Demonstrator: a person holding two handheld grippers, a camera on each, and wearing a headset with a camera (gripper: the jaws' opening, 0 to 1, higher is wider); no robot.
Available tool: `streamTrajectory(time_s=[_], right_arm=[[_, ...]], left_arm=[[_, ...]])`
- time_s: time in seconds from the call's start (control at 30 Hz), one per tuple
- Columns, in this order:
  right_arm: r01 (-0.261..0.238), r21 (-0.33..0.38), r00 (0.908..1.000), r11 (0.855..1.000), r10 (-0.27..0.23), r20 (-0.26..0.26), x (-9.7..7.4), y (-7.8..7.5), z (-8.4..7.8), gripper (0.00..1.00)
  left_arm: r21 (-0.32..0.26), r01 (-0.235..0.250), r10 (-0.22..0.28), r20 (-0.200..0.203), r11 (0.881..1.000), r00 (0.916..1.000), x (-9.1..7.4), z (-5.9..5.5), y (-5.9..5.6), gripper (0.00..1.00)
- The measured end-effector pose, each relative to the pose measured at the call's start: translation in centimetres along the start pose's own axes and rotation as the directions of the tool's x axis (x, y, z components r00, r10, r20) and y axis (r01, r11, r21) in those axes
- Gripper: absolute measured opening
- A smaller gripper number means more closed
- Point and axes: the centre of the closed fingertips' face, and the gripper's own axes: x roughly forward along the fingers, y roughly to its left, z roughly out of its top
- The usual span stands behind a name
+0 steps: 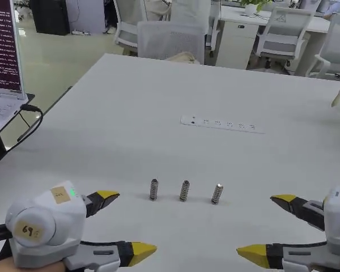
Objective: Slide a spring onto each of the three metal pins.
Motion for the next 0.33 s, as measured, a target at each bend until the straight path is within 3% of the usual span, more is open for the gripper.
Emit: streamTrajectory(time_s=[0.33], right_arm=[[0.016,0.035,0.9998,0.999,-0.016,0.011,0.12,0.23,-0.29,0.87]], left_arm=[[-0.025,-0.007,0.007,-0.007,1.000,1.0000,-0.23,-0.85,-0.04,0.72]])
